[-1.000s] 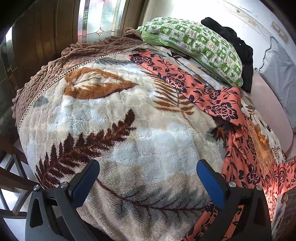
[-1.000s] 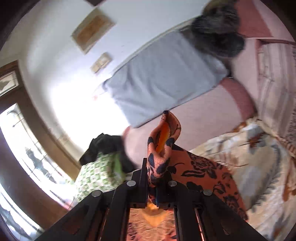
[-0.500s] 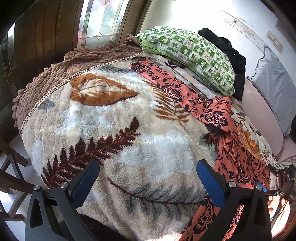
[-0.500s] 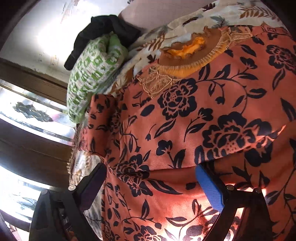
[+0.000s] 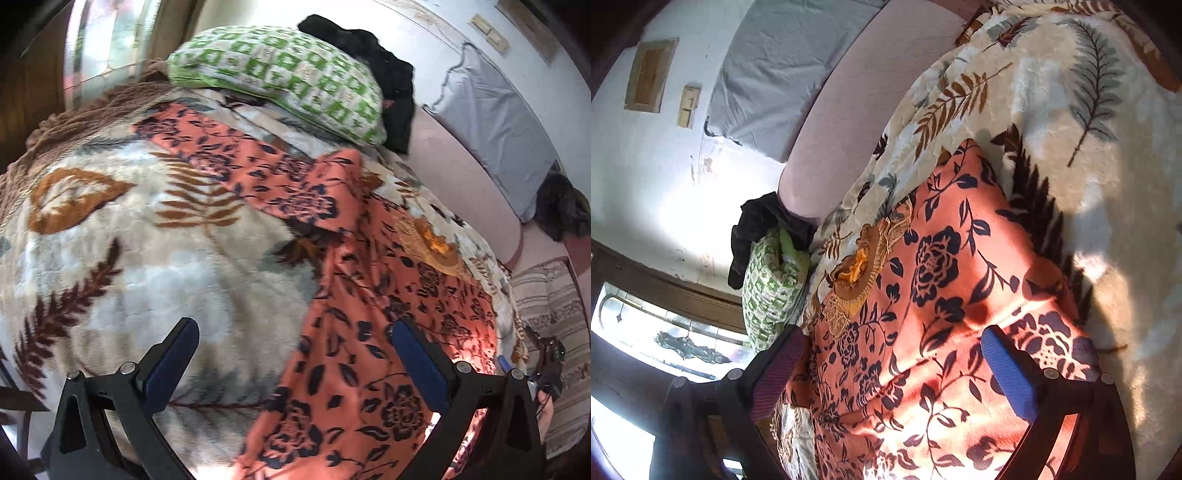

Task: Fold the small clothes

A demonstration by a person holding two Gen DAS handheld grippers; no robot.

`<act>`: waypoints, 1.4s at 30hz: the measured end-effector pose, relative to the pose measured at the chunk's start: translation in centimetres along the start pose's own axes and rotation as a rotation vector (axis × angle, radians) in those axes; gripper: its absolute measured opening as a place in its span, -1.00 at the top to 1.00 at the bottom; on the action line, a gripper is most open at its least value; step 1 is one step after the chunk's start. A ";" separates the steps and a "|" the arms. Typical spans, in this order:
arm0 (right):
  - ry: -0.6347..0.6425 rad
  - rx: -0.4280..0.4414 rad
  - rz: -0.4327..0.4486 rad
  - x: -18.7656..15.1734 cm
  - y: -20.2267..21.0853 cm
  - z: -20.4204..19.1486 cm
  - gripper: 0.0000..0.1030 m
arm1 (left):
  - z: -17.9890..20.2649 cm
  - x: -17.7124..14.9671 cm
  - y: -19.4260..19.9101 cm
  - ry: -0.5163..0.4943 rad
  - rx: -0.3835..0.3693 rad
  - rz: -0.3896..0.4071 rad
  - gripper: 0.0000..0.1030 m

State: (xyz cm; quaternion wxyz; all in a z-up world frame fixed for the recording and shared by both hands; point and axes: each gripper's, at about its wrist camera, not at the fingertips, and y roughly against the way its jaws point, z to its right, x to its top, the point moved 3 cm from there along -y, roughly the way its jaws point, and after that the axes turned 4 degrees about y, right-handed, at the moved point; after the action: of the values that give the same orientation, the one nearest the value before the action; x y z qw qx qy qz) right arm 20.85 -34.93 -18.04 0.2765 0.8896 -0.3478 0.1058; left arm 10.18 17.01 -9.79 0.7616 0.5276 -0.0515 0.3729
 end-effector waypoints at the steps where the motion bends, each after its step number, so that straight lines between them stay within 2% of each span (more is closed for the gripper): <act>1: 0.005 0.014 -0.007 -0.4 0.3 0.2 -0.91 | 2.1 0.2 -0.9 -0.033 -0.045 -0.028 -1.00; 4: 0.025 0.058 -0.024 -2.1 0.5 0.0 -0.91 | 8.1 1.2 -4.2 -0.120 -0.146 -0.081 -1.00; 7: 0.052 0.088 -0.032 -3.7 1.0 -0.3 -0.91 | 11.6 2.6 -8.8 -0.147 -0.167 -0.151 -1.00; 12: 0.086 0.103 -0.021 -5.5 2.6 -0.3 -0.91 | 12.7 4.2 -14.8 -0.143 -0.086 -0.219 -0.98; 16: 0.082 0.104 -0.029 -6.1 3.0 0.5 -0.91 | 11.5 4.0 -16.8 -0.102 -0.062 -0.259 -0.87; 18: 0.067 0.103 -0.033 -6.2 2.8 1.1 -0.91 | 10.7 3.8 -17.6 -0.082 -0.047 -0.283 -0.69; 20: 0.048 0.096 -0.028 -6.1 2.7 1.7 -0.91 | 10.0 3.5 -18.2 -0.072 -0.023 -0.301 -0.21; 21: 0.044 0.095 -0.027 -6.0 2.7 1.8 -0.91 | 9.9 3.7 -18.2 -0.074 -0.008 -0.289 -0.09; 22: 0.045 0.092 -0.025 -5.9 2.7 1.8 -0.91 | 9.8 3.8 -18.2 -0.077 0.000 -0.283 0.16; 23: 0.048 0.088 -0.025 -5.8 2.7 1.8 -0.91 | 9.5 4.0 -18.2 -0.080 0.010 -0.290 0.68; 24: 0.053 0.085 -0.022 -5.7 2.8 1.7 -0.91 | 9.4 4.1 -18.2 -0.092 0.036 -0.286 0.88; 26: 0.061 0.075 -0.018 -5.4 2.8 1.7 -0.91 | 9.7 4.7 -17.3 -0.124 0.035 -0.236 0.88; 30: 0.067 0.058 -0.016 -4.5 2.7 1.5 -0.91 | 12.6 5.8 -13.7 -0.265 0.025 -0.057 0.89; 31: 0.071 0.053 -0.013 -4.1 2.7 1.3 -0.91 | 13.0 5.9 -13.2 -0.291 0.015 -0.036 0.89; 33: 0.084 0.061 0.005 -2.9 2.5 0.5 -0.91 | 12.8 5.6 -13.9 -0.327 0.045 -0.038 0.89; 35: 0.087 0.097 0.015 -1.3 1.8 -0.3 -0.91 | 11.8 4.8 -16.5 -0.326 0.071 -0.118 0.87; 37: 0.046 0.122 0.008 0.6 -0.1 -0.2 -0.91 | 10.1 4.0 -18.9 -0.300 0.135 -0.182 0.79; 39: -0.037 0.124 -0.011 2.6 -2.6 1.5 -0.91 | 9.8 4.0 -18.0 -0.280 0.098 -0.155 0.76; 40: -0.079 0.070 -0.040 3.4 -4.2 3.1 -0.91 | 9.8 4.1 -17.3 -0.270 0.092 -0.169 0.61; 41: -0.154 -0.022 -0.062 3.6 -5.1 5.1 -0.87 | 9.9 4.2 -16.3 -0.267 0.065 -0.173 0.39; 42: -0.201 0.010 -0.048 3.6 -5.1 5.6 -0.86 | 9.9 4.4 -14.8 -0.270 0.027 -0.155 0.27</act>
State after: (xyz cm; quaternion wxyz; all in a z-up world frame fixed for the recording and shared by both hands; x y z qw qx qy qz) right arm 26.90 -37.06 -23.40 0.2382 0.9052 -0.3519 0.0109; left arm 25.64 8.53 -14.69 0.7670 0.5855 -0.1077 0.2393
